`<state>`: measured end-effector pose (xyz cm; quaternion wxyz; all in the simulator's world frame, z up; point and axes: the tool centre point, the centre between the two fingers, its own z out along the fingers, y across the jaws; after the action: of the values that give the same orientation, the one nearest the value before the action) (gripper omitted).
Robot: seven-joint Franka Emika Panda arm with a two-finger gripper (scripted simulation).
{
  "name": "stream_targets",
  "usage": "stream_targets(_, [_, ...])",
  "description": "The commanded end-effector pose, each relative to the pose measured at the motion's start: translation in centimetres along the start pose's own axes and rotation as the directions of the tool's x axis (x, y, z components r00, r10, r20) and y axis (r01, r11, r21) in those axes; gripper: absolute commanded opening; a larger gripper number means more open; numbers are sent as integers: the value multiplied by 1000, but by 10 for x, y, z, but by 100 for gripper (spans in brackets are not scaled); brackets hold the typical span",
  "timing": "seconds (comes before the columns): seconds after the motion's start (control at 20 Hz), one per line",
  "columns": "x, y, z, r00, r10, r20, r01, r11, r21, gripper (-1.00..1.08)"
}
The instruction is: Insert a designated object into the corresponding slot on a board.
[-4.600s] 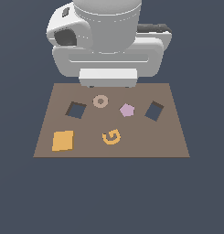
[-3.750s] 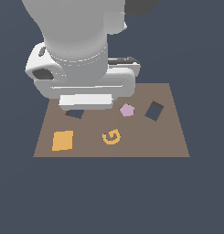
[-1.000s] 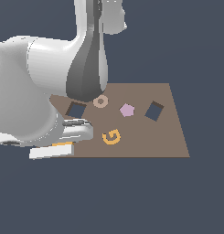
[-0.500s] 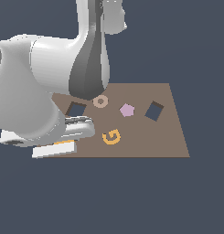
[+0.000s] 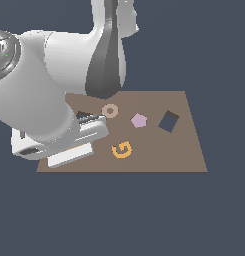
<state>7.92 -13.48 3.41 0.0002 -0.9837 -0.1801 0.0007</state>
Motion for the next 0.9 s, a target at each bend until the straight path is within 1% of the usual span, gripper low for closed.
stream_targets(0.0, [-5, -6, -1, 997, -73, -1, 73, 997, -1, -100])
stream_targets(0.2, [-16, -17, -2, 977, -211, -1, 211, 977, -1, -100])
stream_targets(0.35, [-27, -24, -3, 945, -326, -1, 326, 945, -1, -100])
stream_targets(0.6, [-47, -34, -4, 862, -506, 0, 506, 862, -2, -100])
stream_targets(0.85, [-64, -38, -5, 772, -636, 0, 636, 772, -2, -100])
